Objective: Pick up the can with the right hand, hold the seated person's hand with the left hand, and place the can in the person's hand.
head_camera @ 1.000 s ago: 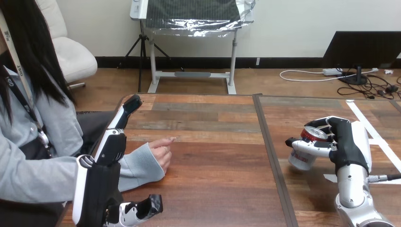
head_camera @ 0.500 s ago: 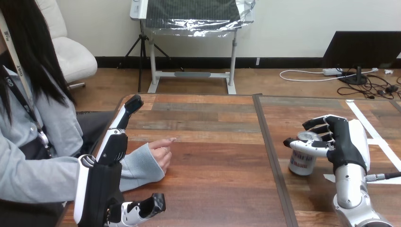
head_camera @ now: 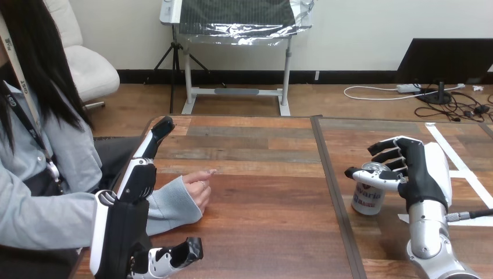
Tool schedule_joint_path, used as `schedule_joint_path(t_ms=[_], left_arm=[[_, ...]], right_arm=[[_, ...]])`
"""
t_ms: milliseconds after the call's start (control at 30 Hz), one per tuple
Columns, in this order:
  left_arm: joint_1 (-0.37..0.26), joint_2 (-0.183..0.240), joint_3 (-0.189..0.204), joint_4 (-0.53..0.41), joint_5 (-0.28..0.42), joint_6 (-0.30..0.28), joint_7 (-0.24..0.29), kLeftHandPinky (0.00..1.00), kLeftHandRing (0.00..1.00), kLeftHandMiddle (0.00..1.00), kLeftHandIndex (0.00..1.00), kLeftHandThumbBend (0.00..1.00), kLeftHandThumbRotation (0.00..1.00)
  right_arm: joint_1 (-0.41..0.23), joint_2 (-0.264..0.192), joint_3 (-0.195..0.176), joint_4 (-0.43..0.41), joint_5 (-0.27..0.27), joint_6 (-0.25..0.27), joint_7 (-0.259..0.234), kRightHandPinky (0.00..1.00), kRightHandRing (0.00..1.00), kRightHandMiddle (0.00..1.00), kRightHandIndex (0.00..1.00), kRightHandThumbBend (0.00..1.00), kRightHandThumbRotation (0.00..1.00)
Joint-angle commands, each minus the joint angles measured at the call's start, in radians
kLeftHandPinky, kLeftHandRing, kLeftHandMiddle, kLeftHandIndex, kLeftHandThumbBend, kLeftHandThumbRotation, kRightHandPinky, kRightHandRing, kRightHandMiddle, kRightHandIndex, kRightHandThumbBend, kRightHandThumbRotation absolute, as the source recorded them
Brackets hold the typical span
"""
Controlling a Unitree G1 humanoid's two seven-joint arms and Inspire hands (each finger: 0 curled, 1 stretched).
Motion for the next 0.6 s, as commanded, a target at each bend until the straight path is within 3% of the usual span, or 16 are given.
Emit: schedule_joint_path(t_ms=[0,567], left_arm=[[-0.065,0.001,0.001,-0.006,-0.002,-0.004,0.006,0.96,0.94,0.92,0.88,1.00,0.72],[-0.061,-0.005,0.006,-0.011,0.003,0.005,0.008,0.97,0.94,0.92,0.89,1.00,0.71]], right_arm=[[-0.029,0.000,0.019,-0.049,-0.016,-0.049,-0.029,0.42,0.46,0.52,0.53,0.85,0.00],[-0.028,-0.007,0.050,-0.040,-0.052,-0.070,-0.045,0.42,0.46,0.52,0.53,0.84,0.00]])
